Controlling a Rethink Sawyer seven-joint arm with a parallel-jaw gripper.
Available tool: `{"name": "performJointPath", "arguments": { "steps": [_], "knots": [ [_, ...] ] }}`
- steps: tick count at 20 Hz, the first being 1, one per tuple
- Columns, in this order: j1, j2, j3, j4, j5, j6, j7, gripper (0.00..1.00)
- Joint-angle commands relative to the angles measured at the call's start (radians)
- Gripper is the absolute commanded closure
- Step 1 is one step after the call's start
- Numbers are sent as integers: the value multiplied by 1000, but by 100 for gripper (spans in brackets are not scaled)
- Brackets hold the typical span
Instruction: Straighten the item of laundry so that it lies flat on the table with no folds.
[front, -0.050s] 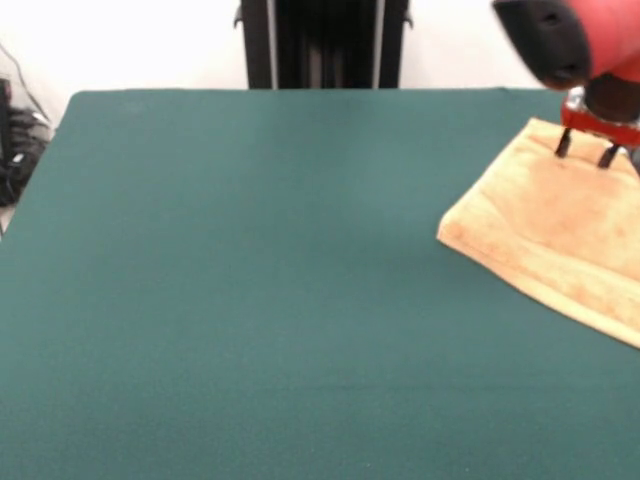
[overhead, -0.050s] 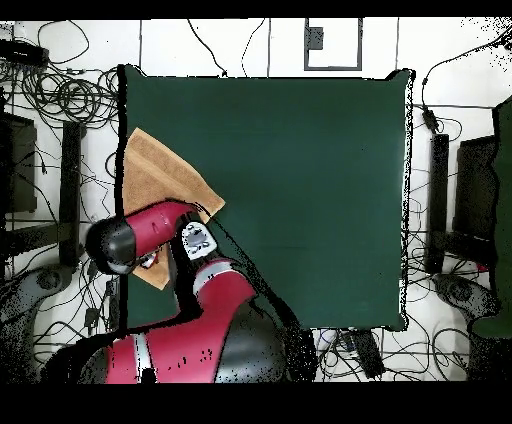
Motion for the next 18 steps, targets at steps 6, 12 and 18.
{"name": "performJointPath", "arguments": {
  "steps": [6,12,18],
  "knots": [
    [157,462,-273,-466,-222,-404,213,0],
    [184,477,-282,-525,-259,-156,124,0],
    [71,458,-167,-455,-221,-133,-108,0]
  ]
}}
